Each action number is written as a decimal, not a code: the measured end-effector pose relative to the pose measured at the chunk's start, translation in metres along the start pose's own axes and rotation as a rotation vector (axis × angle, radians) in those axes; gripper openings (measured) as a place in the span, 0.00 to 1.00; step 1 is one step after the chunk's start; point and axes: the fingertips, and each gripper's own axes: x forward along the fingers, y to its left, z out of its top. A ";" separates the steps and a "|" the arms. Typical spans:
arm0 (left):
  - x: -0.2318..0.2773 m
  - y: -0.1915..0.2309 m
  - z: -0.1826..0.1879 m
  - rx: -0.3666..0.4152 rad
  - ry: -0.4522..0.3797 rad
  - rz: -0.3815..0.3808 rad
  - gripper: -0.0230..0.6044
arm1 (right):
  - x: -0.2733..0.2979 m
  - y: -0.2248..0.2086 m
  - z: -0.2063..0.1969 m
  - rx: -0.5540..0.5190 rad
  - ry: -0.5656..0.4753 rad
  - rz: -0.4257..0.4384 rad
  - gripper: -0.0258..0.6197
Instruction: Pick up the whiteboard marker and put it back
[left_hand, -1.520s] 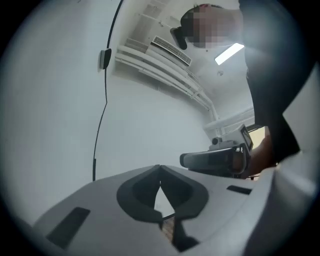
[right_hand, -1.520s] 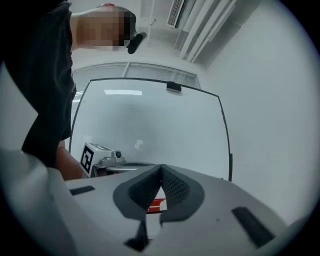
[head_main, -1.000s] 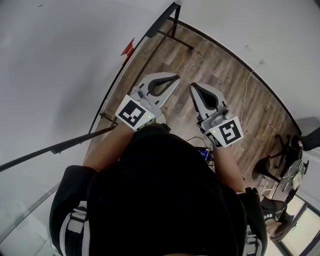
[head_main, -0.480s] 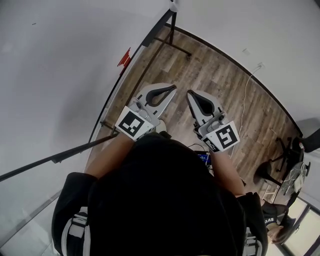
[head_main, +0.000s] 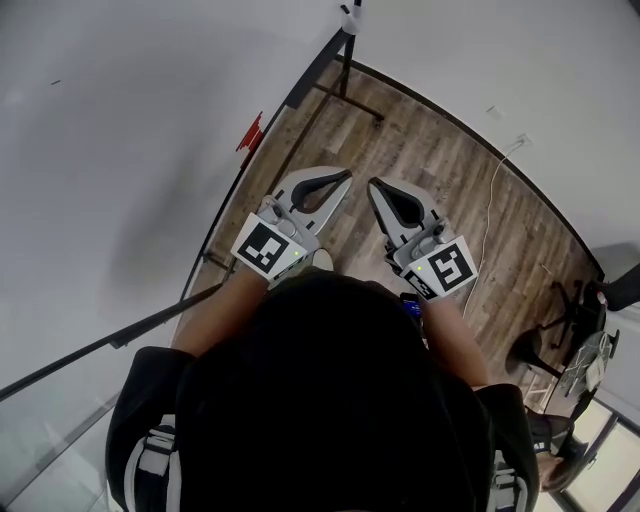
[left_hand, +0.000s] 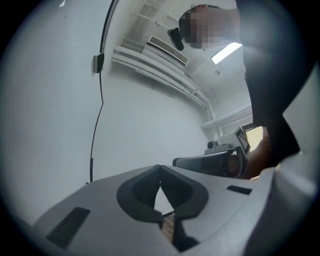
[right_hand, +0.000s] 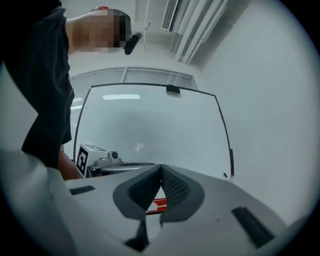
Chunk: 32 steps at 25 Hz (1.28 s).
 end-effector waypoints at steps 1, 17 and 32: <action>0.002 0.003 0.001 -0.002 -0.005 0.002 0.04 | 0.002 -0.003 -0.001 0.001 0.001 -0.003 0.04; 0.044 0.034 -0.014 -0.007 0.005 -0.007 0.04 | 0.007 -0.066 -0.015 0.003 0.019 -0.049 0.04; 0.156 0.075 -0.011 0.005 0.027 0.061 0.04 | 0.016 -0.192 -0.005 -0.011 0.035 0.010 0.04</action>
